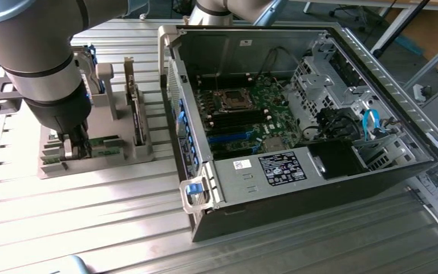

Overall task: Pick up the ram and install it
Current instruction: 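Pick up the ram and move it above insertion slot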

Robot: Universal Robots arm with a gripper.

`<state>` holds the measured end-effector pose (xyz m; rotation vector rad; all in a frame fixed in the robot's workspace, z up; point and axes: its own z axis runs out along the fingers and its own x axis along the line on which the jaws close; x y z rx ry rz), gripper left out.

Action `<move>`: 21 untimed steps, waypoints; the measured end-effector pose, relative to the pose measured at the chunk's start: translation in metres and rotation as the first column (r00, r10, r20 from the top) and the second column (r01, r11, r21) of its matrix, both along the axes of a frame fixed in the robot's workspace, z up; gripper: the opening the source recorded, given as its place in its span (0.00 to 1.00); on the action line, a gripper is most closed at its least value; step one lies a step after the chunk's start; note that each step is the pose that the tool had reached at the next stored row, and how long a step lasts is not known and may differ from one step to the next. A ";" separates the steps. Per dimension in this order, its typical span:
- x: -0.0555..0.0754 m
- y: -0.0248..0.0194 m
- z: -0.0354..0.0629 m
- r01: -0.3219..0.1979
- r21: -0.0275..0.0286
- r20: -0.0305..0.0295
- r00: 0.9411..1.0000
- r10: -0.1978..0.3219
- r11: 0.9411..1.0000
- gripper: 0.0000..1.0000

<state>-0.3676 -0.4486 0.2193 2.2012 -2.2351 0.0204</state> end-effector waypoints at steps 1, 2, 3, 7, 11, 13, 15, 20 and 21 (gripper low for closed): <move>0.000 0.0000 0.0003 0.000 0.000 0.000 1.000 0.000 1.000 0.13; 0.000 0.0000 0.0007 0.000 0.000 0.000 1.000 0.000 1.000 0.13; 0.000 0.0000 0.0010 0.000 0.000 0.000 1.000 0.000 1.000 0.13; 0.000 0.0000 0.0031 0.000 0.000 0.000 1.000 0.000 1.000 0.13; 0.000 0.0000 0.0053 0.000 0.000 0.000 1.000 0.000 1.000 0.13; 0.000 0.0000 0.0064 0.000 -0.001 0.000 1.000 0.000 1.000 0.13; 0.000 0.0000 0.0074 0.000 -0.001 0.000 1.000 0.000 1.000 0.13; 0.000 0.0000 0.0114 0.000 -0.001 0.000 1.000 0.000 1.000 0.13; 0.000 0.0000 0.0127 0.000 -0.001 0.000 1.000 0.000 1.000 0.13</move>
